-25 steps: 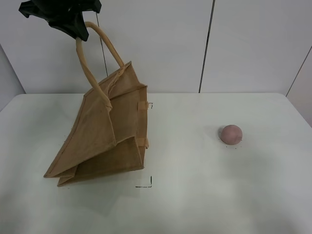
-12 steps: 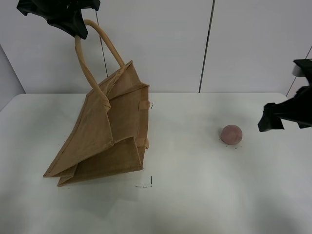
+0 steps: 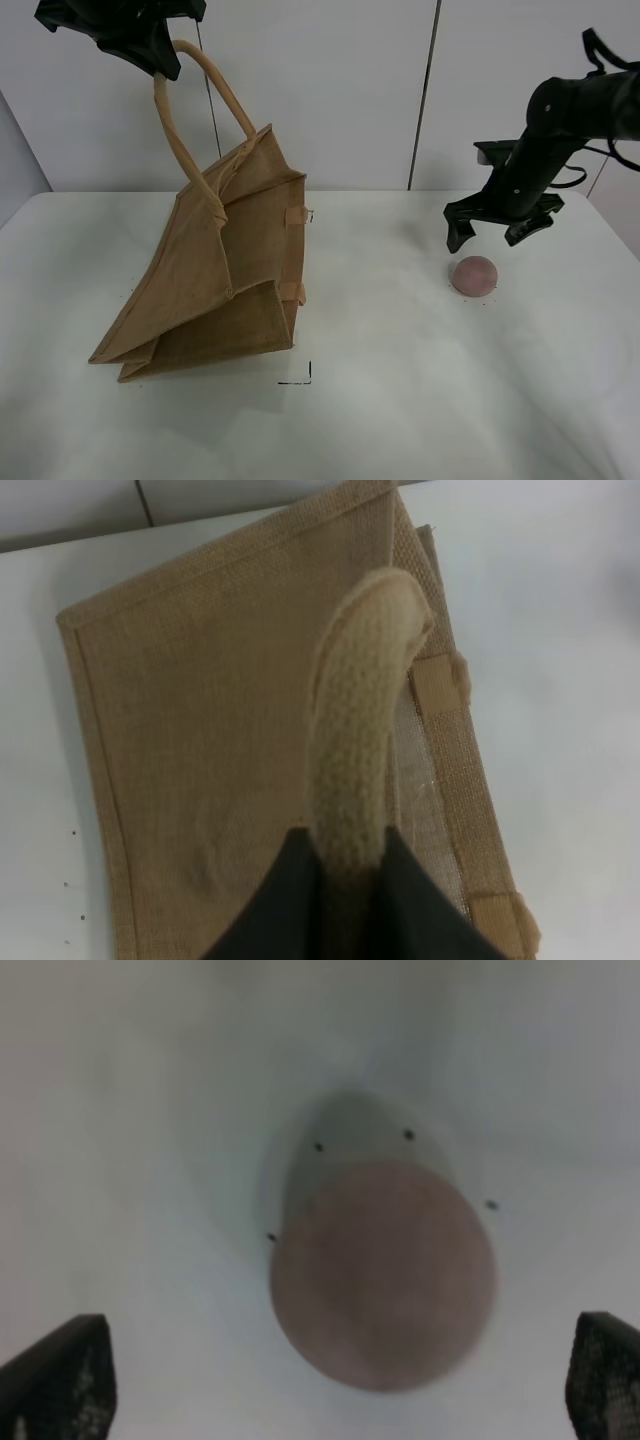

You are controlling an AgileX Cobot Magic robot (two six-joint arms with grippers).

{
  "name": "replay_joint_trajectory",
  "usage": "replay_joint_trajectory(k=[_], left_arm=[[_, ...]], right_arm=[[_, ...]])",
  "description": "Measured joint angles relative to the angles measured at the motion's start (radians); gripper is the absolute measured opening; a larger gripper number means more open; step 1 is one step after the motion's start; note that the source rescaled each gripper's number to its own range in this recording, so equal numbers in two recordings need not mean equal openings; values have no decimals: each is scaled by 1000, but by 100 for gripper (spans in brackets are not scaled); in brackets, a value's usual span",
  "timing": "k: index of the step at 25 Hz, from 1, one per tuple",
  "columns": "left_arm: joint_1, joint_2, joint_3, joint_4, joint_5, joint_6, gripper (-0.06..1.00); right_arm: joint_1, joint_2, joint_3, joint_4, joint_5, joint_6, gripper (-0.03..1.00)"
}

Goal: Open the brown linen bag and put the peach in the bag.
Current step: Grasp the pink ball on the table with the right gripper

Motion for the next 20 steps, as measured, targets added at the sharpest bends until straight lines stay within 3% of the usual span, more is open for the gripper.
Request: replay_joint_trajectory(k=[10, 20], left_arm=[[0, 0, 0, 0, 0, 0, 0], [0, 0, 0, 0, 0, 0, 0]], right_arm=[[-38, 102, -17, -14, 2, 47, 100], [-43, 162, -18, 19, -46, 12, 97]])
